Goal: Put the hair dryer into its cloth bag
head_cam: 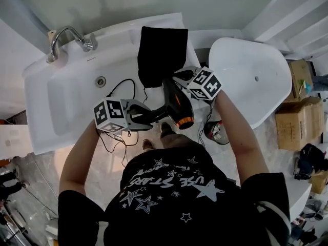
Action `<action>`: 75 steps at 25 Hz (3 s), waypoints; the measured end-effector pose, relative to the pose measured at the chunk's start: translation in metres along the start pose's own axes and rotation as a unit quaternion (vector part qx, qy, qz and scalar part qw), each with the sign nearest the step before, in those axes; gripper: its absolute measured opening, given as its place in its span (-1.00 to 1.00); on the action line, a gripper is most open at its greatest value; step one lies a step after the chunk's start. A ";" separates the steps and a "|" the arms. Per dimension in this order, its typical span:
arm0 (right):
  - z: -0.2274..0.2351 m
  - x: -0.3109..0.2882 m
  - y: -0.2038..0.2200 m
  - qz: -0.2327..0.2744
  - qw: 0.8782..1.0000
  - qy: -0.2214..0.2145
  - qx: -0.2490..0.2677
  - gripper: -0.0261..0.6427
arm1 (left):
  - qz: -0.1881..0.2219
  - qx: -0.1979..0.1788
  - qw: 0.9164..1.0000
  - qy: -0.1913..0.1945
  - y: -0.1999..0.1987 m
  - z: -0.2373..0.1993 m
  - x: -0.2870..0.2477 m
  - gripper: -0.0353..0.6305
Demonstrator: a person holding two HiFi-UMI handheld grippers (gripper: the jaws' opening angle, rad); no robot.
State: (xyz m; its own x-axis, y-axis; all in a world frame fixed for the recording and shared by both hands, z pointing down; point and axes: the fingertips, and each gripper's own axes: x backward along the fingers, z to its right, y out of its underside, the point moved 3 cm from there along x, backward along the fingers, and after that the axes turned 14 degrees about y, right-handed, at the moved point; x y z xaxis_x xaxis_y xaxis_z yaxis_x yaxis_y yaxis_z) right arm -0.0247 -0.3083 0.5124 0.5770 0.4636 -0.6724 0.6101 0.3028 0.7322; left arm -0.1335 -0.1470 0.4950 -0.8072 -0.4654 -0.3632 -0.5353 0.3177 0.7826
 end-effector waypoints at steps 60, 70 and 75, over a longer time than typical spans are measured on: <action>0.014 0.045 -0.013 0.089 0.993 0.002 0.080 -0.86 | -0.031 0.108 0.965 -0.237 -0.029 -0.139 0.080 -0.27; 0.002 0.039 -0.015 0.093 0.992 -0.006 0.086 -0.86 | 0.000 0.153 0.950 -0.272 -0.037 -0.161 0.062 -0.27; -0.004 0.037 -0.010 0.083 0.993 -0.015 0.079 -0.86 | 0.014 0.179 0.943 -0.280 -0.034 -0.167 0.067 -0.28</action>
State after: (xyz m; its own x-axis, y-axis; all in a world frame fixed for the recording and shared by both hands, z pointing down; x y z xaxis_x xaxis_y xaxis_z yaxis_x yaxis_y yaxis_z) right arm -0.0113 -0.2907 0.4809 0.6914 0.4707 -0.5481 0.5811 0.0884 0.8090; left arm -0.1277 -0.3271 0.5289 -0.7738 0.0249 -0.6329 -0.4799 0.6292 0.6115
